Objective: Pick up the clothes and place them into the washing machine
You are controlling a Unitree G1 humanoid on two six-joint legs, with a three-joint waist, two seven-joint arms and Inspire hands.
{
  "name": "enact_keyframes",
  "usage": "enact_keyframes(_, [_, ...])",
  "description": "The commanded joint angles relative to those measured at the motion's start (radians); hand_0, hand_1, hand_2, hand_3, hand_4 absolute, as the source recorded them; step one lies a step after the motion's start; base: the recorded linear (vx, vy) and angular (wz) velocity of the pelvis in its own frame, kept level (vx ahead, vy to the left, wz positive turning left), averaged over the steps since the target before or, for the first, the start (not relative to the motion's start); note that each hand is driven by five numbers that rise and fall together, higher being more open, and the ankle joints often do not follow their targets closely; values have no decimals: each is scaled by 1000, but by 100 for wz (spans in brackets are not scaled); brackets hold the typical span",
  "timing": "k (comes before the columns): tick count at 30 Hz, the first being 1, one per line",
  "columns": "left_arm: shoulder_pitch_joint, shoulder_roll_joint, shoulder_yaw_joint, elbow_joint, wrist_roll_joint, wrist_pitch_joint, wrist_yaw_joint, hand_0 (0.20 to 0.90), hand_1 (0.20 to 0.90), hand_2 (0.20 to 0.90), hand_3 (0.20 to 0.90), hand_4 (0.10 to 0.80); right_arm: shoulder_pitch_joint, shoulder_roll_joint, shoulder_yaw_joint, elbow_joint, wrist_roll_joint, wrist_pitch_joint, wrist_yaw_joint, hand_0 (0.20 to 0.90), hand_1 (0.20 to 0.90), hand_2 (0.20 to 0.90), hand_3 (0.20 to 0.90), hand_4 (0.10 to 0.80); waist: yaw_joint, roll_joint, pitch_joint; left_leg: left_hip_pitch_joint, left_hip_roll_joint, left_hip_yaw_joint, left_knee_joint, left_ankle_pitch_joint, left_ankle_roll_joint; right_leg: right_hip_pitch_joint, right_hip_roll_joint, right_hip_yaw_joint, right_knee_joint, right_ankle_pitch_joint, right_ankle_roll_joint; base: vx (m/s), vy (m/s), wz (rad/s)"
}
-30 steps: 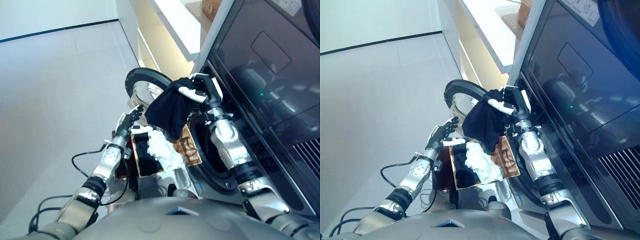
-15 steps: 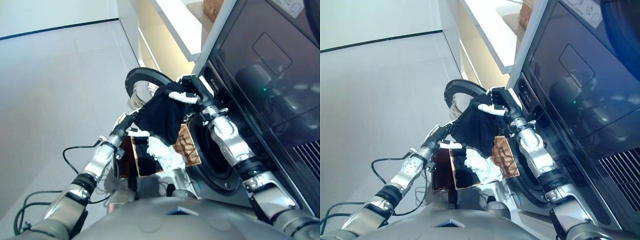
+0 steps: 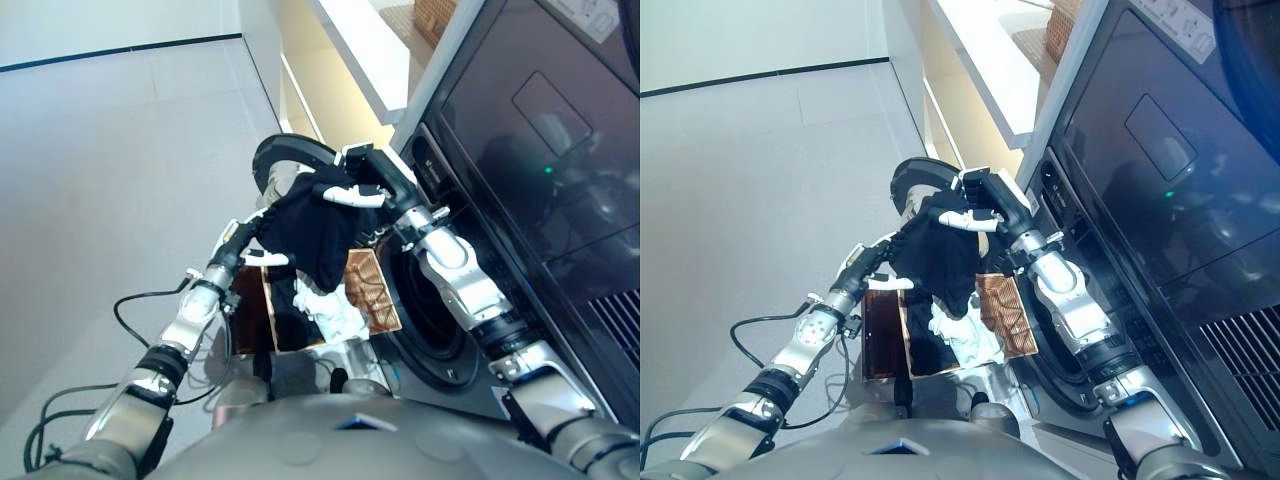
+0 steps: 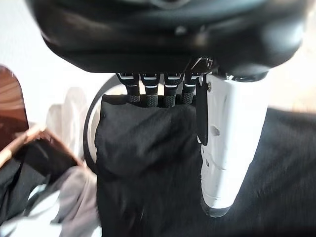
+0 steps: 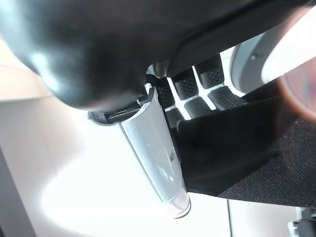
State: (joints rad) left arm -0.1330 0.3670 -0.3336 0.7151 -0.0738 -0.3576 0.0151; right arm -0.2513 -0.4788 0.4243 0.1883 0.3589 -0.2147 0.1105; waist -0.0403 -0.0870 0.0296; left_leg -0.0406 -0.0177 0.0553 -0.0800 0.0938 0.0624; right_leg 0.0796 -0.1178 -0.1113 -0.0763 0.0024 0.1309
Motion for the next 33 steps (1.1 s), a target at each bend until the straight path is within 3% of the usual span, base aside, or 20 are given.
enact_keyframes(1, [-76, 5, 46, -40, -21, -117, 66, 900, 900, 900, 900, 800, -67, 4, -62, -95, 9, -86, -19, 200, 200, 200, 200, 300, 28, -17, -99, 55, 22, -3, 11, -81, -83, -122, -37, -7, 63, 87, 20, 0, 0, 0])
enact_keyframes(18, [-70, -4, 97, -43, 11, -111, 144, 900, 900, 900, 900, 800, -38, 7, -106, -91, -20, -87, -43, 200, 200, 200, 200, 300, 26, -16, -96, 53, 25, -6, 15, -82, -83, -121, -35, -5, 65, 81, 17, 0, 0, 0])
enact_keyframes(33, [-121, 4, 50, -20, 1, -107, 78, 900, 900, 900, 900, 800, -42, -3, -82, -147, -4, -83, 4, 200, 200, 200, 200, 300, 14, -17, -98, 54, 27, -3, 9, -77, -84, -126, -31, -2, 67, 81, 16, 0, 0, 0])
